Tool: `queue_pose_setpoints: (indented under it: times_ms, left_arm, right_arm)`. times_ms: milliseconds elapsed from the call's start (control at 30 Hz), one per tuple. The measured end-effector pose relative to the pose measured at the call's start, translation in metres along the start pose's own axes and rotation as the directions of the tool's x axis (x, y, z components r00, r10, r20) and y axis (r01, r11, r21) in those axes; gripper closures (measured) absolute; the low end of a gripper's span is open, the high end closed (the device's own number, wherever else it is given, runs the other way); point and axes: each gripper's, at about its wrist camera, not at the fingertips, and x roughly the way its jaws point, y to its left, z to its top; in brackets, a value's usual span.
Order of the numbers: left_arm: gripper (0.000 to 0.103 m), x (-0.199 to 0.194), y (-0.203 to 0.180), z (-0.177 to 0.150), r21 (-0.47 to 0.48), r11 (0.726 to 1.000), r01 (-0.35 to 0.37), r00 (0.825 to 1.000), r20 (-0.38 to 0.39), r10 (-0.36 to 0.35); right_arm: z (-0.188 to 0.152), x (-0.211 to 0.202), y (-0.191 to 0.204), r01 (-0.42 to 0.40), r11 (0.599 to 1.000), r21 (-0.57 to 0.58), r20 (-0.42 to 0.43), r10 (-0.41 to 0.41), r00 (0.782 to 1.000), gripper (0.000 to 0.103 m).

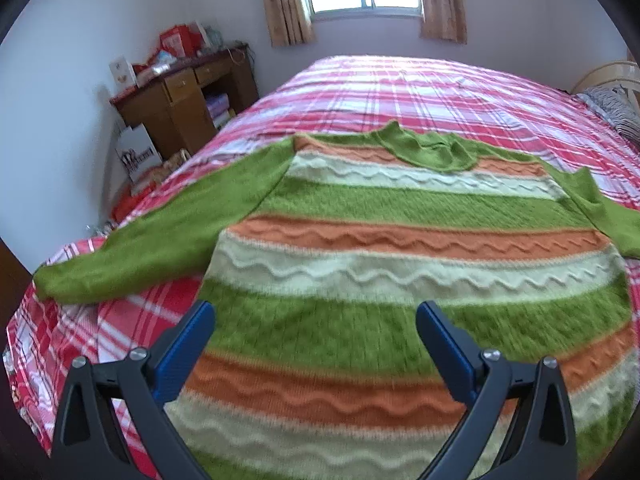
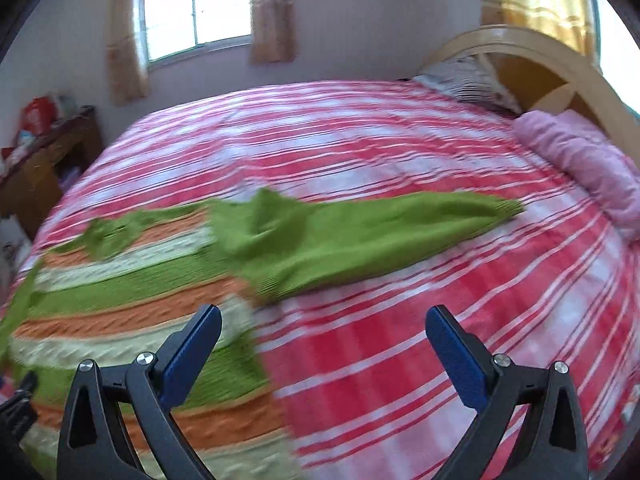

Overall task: Fold small clothes
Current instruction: 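Grasp the green sleeve cuff with the right gripper and lift it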

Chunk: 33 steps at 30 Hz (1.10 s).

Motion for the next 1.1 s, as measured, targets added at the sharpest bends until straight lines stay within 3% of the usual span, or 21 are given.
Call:
queue_pose_setpoints:
  times_ms: [233,400,633,700,767,867,967,1033,1100]
  left_arm:
    - [0.0,0.029,-0.014,-0.003,0.006,1.0,-0.012,0.999,-0.038,0.012]
    - [0.0,0.027,-0.016,-0.011,-0.017,1.0,-0.015,1.0,0.012,0.015]
    - [0.0,0.038,0.0,-0.011,-0.122,0.989,0.078,0.996,-0.029,-0.082]
    - [0.0,0.037,-0.002,-0.011,-0.115,0.991,0.072,0.997,-0.026,-0.076]
    - [0.0,0.035,-0.005,-0.013,-0.106,0.993,0.059,0.998,-0.021,-0.061]
    - [0.0,0.035,-0.004,-0.013,-0.113,0.991,0.068,0.997,-0.02,-0.071]
    - [0.0,0.036,-0.004,-0.013,-0.115,0.991,0.07,0.997,-0.017,-0.073]
    - [0.0,0.036,-0.003,-0.013,-0.115,0.991,0.07,0.997,-0.015,-0.073]
    - [0.0,0.036,-0.003,-0.013,-0.116,0.991,0.071,0.997,-0.015,-0.073]
  right_arm:
    - [0.016,0.02,-0.044,0.115,0.993,0.028,0.024,-0.116,0.993,0.001]
    - [0.017,0.032,-0.058,0.167,0.986,0.021,0.029,-0.168,0.985,0.008]
    - [0.025,0.051,-0.089,0.199,0.978,0.068,0.039,-0.202,0.979,0.02]
    - [0.03,0.062,-0.106,0.175,0.979,0.1,0.027,-0.179,0.983,0.028]
    - [0.034,0.077,-0.133,0.124,0.976,0.177,-0.003,-0.126,0.992,0.049]
    - [0.036,0.093,-0.185,0.062,0.931,0.359,-0.016,-0.06,0.998,0.055]
    - [0.032,0.112,-0.246,-0.001,0.828,0.561,-0.019,0.015,1.0,0.055]
    - [0.027,0.121,-0.27,-0.027,0.768,0.639,-0.015,0.048,0.999,0.055]
    - [0.027,0.135,-0.284,-0.069,0.736,0.674,-0.011,0.104,0.995,0.055]
